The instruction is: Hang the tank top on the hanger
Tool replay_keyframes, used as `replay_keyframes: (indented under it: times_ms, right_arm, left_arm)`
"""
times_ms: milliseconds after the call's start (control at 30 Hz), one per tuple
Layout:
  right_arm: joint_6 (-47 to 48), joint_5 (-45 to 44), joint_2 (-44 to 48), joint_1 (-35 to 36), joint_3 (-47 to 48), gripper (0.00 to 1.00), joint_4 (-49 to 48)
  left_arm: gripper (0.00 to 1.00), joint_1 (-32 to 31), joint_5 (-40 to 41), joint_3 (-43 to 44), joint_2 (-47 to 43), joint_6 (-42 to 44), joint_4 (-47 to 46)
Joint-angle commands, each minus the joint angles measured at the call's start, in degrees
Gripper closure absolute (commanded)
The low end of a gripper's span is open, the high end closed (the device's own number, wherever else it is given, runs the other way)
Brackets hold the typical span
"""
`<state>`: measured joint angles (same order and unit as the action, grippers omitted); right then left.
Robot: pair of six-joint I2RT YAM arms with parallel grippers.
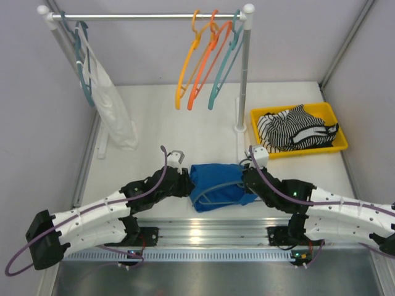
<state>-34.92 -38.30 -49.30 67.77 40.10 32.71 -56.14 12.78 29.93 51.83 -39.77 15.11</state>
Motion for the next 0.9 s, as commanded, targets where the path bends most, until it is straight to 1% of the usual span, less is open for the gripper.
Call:
replay_keyframes:
  times_ms: [0,33,167,333,633,667,867]
  right_arm:
    - [0.55,-1.16,1.48,0.79,0.69,1.00,0.34]
    - [0.64,-1.07,1.66,0.70,0.68,1.00,0.25]
    - [0.81,-1.07,2.10,0.70,0.68,1.00,0.51]
    - [1.16,-0.72,2.10,0.70,0.42,1.00,0.25]
    - [2.22,0.51,3.42,0.70,-0.02,1.00,-0.10]
    - [2.22,0.51,3.42,0.70,-0.02,1.00,-0.10]
    - [2.05,0.60,4.03,0.70,-0.46,1.00,-0.01]
  left_arm:
    - [0.59,0.07,-2.13,0.22,-2.96,-1.89,2.99]
    - [0.57,0.07,-2.66,0.13,-3.66,-1.72,3.95]
    - [0.55,-0.11,-5.30,0.04,-4.20,-0.40,5.63]
    - [0.54,-0.46,-8.73,0.21,-1.13,1.27,5.89]
    - [0.54,-0.64,-12.51,1.53,3.97,5.75,3.17]
    - [0.54,-0.72,-14.77,1.53,4.24,6.02,2.91]
    - [0.53,-0.73,-17.78,2.06,5.82,8.21,2.02]
